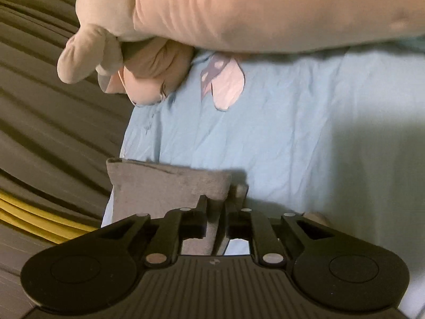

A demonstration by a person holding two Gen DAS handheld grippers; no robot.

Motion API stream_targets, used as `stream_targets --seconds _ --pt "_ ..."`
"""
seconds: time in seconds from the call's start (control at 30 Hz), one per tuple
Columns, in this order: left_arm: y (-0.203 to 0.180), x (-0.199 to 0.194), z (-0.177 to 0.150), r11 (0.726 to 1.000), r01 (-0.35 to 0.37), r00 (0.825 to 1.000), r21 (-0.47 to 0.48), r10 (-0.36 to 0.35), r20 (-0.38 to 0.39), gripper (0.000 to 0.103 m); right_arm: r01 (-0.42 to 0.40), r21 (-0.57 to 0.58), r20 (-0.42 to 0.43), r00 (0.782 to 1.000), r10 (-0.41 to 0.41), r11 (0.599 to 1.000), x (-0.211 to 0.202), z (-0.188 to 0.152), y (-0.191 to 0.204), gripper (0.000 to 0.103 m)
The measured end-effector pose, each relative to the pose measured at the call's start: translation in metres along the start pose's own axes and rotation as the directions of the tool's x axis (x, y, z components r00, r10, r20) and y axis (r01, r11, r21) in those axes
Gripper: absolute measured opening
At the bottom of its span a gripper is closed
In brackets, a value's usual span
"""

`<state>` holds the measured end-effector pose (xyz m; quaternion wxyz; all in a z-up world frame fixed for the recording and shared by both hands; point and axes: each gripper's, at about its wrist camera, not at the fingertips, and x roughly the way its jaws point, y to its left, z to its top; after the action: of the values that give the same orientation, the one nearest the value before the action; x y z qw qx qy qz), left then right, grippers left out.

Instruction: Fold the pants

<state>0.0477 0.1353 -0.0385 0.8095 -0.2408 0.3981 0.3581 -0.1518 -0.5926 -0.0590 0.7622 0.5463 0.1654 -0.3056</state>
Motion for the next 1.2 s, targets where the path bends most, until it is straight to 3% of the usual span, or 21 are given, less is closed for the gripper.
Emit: stream_targets --seconds 0.2,0.23,0.37,0.5,0.7,0.8,0.87,0.97,1.0,1.03,1.17,1.2 --pt "-0.001 0.001 0.0 1.0 -0.006 1.0 0.006 0.006 0.002 0.1 -0.017 0.093 -0.019 1.0 0.019 0.996 -0.009 -0.001 -0.017 0.019" --pt "-0.001 0.001 0.0 1.0 -0.004 1.0 0.004 0.004 0.0 0.1 0.007 0.1 -0.02 1.0 -0.005 0.995 -0.01 -0.002 -0.018 0.031" --pt "-0.001 0.001 0.0 1.0 -0.007 1.0 0.004 0.007 0.0 0.1 -0.016 0.127 -0.011 1.0 0.018 0.992 -0.01 0.0 -0.024 0.036" --pt "-0.001 0.001 0.0 1.0 -0.007 1.0 0.007 0.007 0.0 0.1 -0.078 0.138 -0.006 0.997 0.08 0.987 -0.01 -0.002 -0.03 0.048" --pt "-0.001 0.001 -0.001 1.0 -0.01 1.0 0.008 0.01 0.001 0.1 -0.102 0.094 -0.014 0.995 0.104 0.99 0.006 -0.001 -0.019 0.047" --pt "-0.001 0.001 -0.001 1.0 -0.01 1.0 0.008 0.01 0.001 0.101 -0.14 0.079 -0.042 0.989 0.144 0.987 0.01 0.0 -0.019 0.014" --pt "-0.001 0.001 -0.001 1.0 -0.01 1.0 0.009 0.01 0.001 0.101 -0.172 0.091 -0.034 0.984 0.175 0.981 0.009 0.0 -0.021 0.014" --pt "-0.002 0.001 -0.001 1.0 -0.011 1.0 0.01 0.011 0.001 0.101 -0.193 0.114 -0.037 0.98 0.198 0.975 0.012 0.001 -0.022 0.023" --pt "-0.002 0.001 -0.001 1.0 -0.012 1.0 0.011 0.012 0.002 0.101 -0.188 0.121 -0.049 0.98 0.195 0.975 0.015 0.002 -0.023 0.037" --pt "-0.002 0.002 -0.001 1.0 -0.012 1.0 0.01 0.012 0.001 0.101 -0.194 0.129 -0.055 0.978 0.202 0.973 0.018 0.002 -0.023 0.042" --pt "-0.002 0.002 -0.001 1.0 -0.011 1.0 0.009 0.011 0.001 0.101 -0.201 0.134 -0.053 0.976 0.21 0.97 0.019 0.004 -0.021 0.043" --pt "-0.001 0.002 -0.001 1.0 -0.011 1.0 0.008 0.011 0.0 0.101 -0.194 0.119 -0.053 0.978 0.202 0.974 0.02 0.004 -0.02 0.039"
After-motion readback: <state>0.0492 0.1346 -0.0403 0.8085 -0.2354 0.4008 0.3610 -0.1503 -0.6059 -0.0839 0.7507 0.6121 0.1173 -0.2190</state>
